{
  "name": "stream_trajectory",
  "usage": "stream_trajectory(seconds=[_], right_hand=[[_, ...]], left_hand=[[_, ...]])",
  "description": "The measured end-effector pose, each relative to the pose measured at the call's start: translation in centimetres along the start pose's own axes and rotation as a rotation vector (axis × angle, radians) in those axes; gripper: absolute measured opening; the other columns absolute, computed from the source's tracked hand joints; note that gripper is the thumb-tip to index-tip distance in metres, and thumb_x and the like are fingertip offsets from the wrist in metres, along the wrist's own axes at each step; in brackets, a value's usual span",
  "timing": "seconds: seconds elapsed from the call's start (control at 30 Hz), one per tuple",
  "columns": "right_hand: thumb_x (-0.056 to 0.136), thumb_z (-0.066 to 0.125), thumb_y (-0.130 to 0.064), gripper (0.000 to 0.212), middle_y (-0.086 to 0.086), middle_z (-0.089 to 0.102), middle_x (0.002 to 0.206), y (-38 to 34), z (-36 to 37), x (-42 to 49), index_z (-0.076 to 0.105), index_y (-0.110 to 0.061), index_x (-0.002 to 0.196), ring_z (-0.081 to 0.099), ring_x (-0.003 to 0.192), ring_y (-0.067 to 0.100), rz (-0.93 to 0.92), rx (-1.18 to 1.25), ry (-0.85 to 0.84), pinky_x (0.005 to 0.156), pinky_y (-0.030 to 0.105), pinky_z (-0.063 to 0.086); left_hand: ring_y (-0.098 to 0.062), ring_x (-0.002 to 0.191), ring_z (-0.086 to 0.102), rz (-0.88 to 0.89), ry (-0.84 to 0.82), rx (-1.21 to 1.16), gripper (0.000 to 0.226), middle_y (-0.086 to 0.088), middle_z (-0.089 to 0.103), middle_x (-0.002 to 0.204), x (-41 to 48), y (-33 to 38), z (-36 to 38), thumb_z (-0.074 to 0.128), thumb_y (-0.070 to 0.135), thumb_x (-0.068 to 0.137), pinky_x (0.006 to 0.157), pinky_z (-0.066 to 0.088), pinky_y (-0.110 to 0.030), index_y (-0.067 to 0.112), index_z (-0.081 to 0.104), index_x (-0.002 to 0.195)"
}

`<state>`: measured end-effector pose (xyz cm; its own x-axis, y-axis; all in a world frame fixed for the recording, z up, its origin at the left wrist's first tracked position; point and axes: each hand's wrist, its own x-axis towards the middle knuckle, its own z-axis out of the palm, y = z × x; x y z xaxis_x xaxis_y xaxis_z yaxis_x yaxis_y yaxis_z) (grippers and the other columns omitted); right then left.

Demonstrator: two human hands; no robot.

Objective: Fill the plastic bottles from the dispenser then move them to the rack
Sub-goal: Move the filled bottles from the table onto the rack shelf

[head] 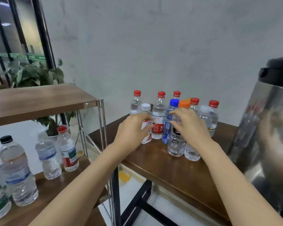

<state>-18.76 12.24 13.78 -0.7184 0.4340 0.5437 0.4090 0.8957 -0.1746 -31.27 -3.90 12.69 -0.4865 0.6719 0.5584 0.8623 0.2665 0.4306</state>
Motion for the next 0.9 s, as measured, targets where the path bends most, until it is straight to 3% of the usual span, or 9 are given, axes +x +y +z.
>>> stream_trajectory(seconds=[0.1, 0.23, 0.4, 0.5, 0.63, 0.83, 0.9], right_hand=[[0.095, 0.062, -0.02, 0.037, -0.001, 0.054, 0.138, 2.2, 0.0, 1.1, 0.058, -0.018, 0.131, 0.036, 0.13, 0.022, 0.032, -0.071, 0.08, 0.087, 0.037, 0.045], [0.08, 0.075, -0.008, 0.046, 0.009, 0.054, 0.133, 4.8, 0.7, 1.8, 0.062, -0.015, 0.124, 0.036, 0.121, 0.031, 0.072, -0.15, 0.265, 0.092, 0.043, 0.043], [0.085, 0.074, -0.028, 0.076, 0.012, 0.034, 0.149, 6.0, 0.9, 1.5, 0.032, -0.021, 0.148, 0.034, 0.129, 0.038, 0.322, -0.215, 0.206, 0.098, 0.052, 0.041], [0.088, 0.071, -0.035, 0.084, 0.014, 0.033, 0.147, 6.4, 1.2, 1.1, 0.019, -0.02, 0.152, 0.038, 0.128, 0.038, 0.414, -0.137, 0.147, 0.095, 0.049, 0.045], [0.088, 0.072, -0.033, 0.084, 0.014, 0.039, 0.144, 6.9, 1.8, 0.6, 0.018, -0.024, 0.151, 0.039, 0.129, 0.039, 0.427, -0.049, 0.07, 0.088, 0.047, 0.048], [0.082, 0.079, -0.016, 0.09, 0.012, 0.036, 0.14, 7.0, 2.3, -0.8, 0.023, -0.025, 0.151, 0.051, 0.119, 0.035, 0.332, 0.217, 0.151, 0.087, 0.036, 0.043], [0.083, 0.078, -0.014, 0.087, 0.01, 0.036, 0.139, 6.7, 2.1, -1.2, 0.024, -0.026, 0.151, 0.055, 0.114, 0.032, 0.319, 0.253, 0.158, 0.084, 0.032, 0.042]], left_hand=[[-0.015, 0.11, 0.06, 0.075, -0.058, -0.031, 0.031, 0.005, 0.065, 0.123, 3.6, 1.2, 2.8, 0.064, 0.029, 0.094, 0.088, 0.051, -0.037, 0.023, 0.061, 0.125], [-0.025, 0.122, 0.051, 0.19, -0.115, -0.061, 0.061, -0.004, 0.054, 0.136, 7.9, 3.1, 6.5, 0.071, 0.026, 0.088, 0.096, 0.048, -0.047, 0.024, 0.044, 0.143], [-0.03, 0.128, 0.044, 0.266, -0.166, -0.032, 0.085, -0.008, 0.043, 0.143, 10.7, 4.9, 9.0, 0.078, 0.025, 0.081, 0.095, 0.047, -0.049, 0.024, 0.028, 0.15], [-0.03, 0.127, 0.044, 0.254, -0.167, -0.048, 0.086, -0.009, 0.042, 0.143, 11.3, 4.9, 9.9, 0.082, 0.028, 0.078, 0.096, 0.047, -0.048, 0.019, 0.032, 0.147], [-0.029, 0.124, 0.043, 0.223, -0.157, -0.119, 0.085, -0.007, 0.04, 0.14, 11.1, 4.2, 10.9, 0.086, 0.028, 0.072, 0.1, 0.045, -0.047, 0.016, 0.04, 0.142], [-0.034, 0.118, 0.048, 0.147, -0.156, -0.228, 0.104, -0.013, 0.047, 0.132, 9.2, 3.9, 12.2, 0.089, 0.02, 0.067, 0.098, 0.046, -0.05, 0.044, 0.018, 0.139], [-0.03, 0.117, 0.052, 0.147, -0.156, -0.274, 0.103, -0.011, 0.049, 0.133, 8.6, 4.0, 12.2, 0.088, 0.017, 0.069, 0.096, 0.047, -0.041, 0.043, 0.019, 0.141]])
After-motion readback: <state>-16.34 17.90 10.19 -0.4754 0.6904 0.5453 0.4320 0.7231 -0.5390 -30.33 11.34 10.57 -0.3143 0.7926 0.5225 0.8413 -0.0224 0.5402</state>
